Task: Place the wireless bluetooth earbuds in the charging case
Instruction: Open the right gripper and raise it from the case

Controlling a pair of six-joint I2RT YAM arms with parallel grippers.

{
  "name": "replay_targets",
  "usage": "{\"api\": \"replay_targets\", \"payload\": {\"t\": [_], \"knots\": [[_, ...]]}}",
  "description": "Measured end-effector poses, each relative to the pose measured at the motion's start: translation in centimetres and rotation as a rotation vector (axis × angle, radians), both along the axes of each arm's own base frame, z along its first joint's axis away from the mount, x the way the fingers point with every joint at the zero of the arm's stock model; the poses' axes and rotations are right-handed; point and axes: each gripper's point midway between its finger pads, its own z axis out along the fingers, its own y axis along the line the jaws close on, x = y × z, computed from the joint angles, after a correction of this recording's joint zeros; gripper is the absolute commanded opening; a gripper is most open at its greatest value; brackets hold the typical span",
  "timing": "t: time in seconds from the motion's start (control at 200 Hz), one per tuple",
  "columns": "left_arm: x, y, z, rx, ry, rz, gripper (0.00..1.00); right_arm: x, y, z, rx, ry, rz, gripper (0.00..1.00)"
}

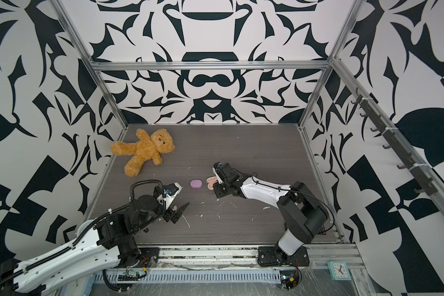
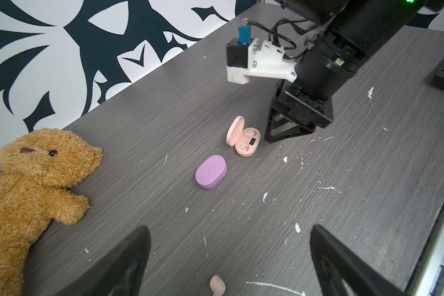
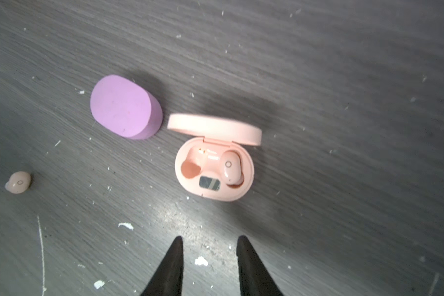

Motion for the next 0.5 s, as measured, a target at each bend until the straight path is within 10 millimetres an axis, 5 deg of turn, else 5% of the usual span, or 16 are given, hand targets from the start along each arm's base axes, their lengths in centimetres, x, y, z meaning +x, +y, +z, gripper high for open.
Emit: {"api": "replay_targets", "payload": {"t": [0.165, 0.5], "knots": [[0.0, 0.0, 0.0, 0.000, 0.000, -0.001, 0.99, -1.4, 0.5, -1.0, 0.035, 0.037, -0.015, 0.39], [0.0, 0.0, 0.0, 0.000, 0.000, 0.000, 0.99, -1.2, 2.1, -2.3, 0.068, 0.051, -0.050, 0.40]]}}
